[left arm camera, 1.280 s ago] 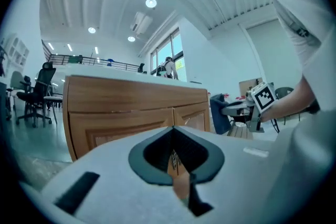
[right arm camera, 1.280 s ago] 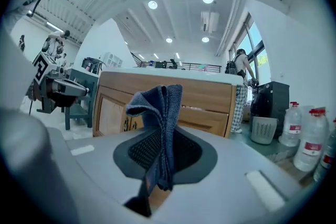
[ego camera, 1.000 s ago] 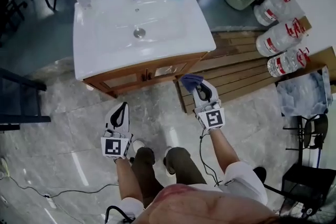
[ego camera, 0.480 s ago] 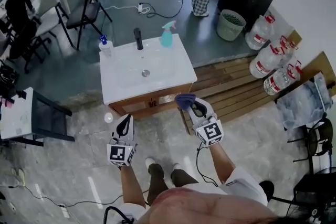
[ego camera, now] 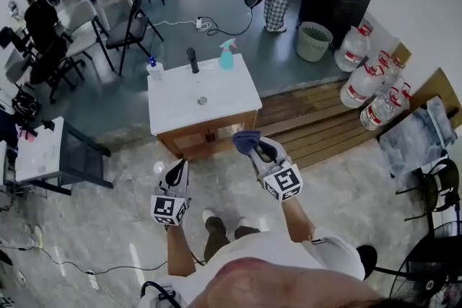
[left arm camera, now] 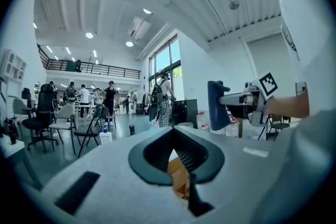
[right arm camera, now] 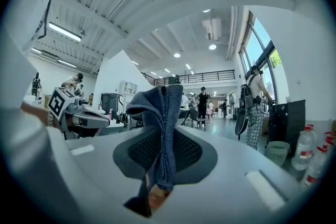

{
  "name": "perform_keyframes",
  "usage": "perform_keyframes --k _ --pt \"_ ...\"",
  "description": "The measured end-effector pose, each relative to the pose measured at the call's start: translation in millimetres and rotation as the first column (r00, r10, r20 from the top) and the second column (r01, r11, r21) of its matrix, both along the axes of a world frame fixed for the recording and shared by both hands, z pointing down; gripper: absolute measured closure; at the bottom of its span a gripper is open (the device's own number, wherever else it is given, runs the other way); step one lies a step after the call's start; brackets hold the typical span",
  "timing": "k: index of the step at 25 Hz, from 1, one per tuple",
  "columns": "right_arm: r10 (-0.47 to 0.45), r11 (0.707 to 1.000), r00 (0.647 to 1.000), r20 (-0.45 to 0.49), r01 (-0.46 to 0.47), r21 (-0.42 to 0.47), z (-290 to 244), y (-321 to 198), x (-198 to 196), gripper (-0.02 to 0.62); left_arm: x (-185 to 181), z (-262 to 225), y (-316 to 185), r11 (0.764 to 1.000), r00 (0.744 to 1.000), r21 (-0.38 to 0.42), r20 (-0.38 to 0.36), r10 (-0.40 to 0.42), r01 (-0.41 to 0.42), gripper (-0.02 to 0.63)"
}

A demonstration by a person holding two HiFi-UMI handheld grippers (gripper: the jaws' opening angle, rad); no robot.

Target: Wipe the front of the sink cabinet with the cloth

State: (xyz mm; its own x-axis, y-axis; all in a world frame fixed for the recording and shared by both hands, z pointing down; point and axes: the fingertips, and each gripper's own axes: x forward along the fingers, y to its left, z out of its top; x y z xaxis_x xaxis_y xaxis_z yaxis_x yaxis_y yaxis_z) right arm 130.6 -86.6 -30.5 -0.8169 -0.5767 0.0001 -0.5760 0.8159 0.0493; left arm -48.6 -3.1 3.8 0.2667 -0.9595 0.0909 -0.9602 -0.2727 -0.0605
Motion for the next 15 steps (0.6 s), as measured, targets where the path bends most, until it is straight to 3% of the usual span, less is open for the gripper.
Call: perform_keyframes --k 3,7,15 --pt "-0.015 0.999 1.0 -0.004 0.015 0.033 -18 16 12 0.525 -7 -11 21 0.999 0.999 0.006 0.009 -0.034 0.034 0.6" --pt "0.0 0.999 1.0 0.008 0.0 0.052 -29 23 24 0.525 -13 -24 34 0.996 0.995 0.055 -0.073 -0.067 0.072 0.6" --pt "0.022 0.999 0.999 0.039 -0.021 -0.028 -17 34 30 0.526 1 -26 35 0.999 0.993 0.039 -0.117 -0.02 0.025 0.601"
